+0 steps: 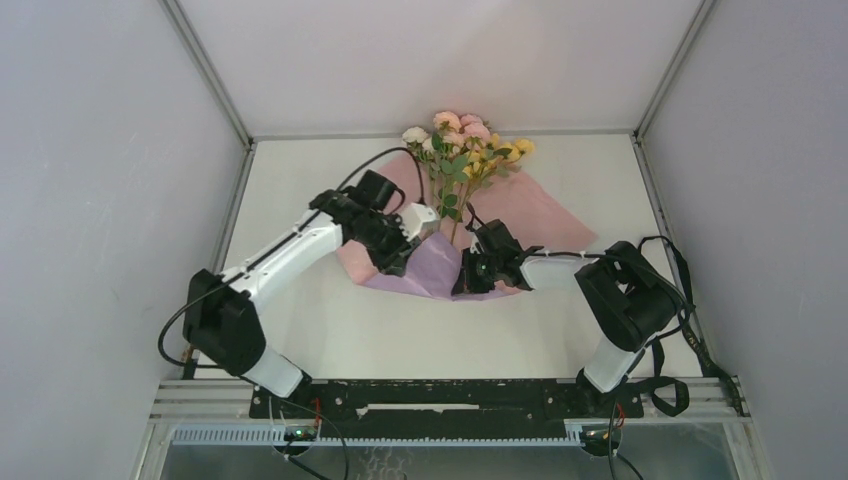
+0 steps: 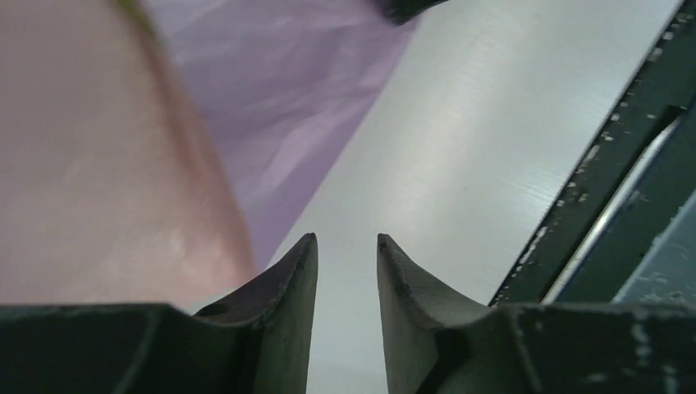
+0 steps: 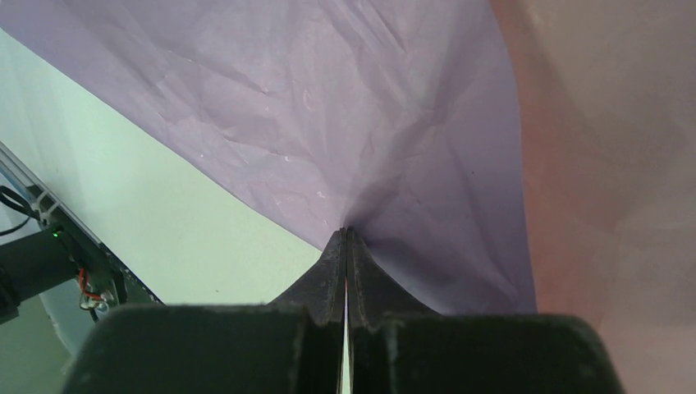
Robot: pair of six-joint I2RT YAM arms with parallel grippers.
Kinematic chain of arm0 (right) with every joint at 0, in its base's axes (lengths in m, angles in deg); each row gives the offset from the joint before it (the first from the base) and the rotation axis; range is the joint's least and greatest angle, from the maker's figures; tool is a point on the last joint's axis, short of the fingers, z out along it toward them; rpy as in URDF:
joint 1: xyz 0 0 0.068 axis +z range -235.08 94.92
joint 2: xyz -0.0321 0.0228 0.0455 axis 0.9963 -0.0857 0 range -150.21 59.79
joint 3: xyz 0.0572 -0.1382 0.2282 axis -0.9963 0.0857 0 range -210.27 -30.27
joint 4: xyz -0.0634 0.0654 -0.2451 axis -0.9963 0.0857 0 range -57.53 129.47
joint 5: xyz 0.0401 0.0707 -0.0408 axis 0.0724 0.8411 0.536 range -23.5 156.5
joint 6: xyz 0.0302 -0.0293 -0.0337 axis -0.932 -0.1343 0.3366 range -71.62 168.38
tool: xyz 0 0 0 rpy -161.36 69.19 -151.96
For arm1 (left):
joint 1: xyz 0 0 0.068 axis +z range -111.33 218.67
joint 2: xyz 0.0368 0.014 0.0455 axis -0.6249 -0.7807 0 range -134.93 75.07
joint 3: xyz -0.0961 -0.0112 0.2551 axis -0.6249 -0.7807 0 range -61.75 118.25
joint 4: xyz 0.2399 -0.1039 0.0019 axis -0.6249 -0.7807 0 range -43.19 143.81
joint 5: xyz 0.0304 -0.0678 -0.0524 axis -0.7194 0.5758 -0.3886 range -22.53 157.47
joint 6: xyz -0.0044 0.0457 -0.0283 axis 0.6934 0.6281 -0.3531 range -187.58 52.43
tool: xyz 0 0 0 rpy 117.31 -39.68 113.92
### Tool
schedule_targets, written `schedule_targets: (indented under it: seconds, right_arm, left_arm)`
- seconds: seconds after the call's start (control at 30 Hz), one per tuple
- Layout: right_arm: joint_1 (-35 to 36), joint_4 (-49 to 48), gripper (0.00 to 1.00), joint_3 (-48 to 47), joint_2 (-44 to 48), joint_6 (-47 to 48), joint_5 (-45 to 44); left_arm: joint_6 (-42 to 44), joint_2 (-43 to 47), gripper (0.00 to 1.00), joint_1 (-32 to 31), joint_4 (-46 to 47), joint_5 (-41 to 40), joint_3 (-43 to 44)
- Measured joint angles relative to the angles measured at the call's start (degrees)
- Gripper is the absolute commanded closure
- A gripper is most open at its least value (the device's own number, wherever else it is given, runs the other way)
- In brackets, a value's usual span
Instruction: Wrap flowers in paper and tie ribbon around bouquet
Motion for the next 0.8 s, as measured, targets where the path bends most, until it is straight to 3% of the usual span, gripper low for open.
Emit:
schedule_targets:
  seconds: [0.1,0.37,0.8]
  right_arm:
    - [-0.5,-1.5,1.0,0.8,0.1,-1.5,0.1]
    - [-1.5,-4.0,1.0,3.3,1.3,-4.2,0.1]
    - [-6.5,-4.6,1.0,11.0,8.2,-6.8,-0.7]
  left_arm:
    - [-0.8,-3.8,0.66,-3.8,1.6,3.2,0.1]
    - [-9.1,-23.5,0.66,-1.3,5.8,0.5,1.0]
    - [-9.4,-21.1,0.68,4.2,5.2,-4.0,-2.2]
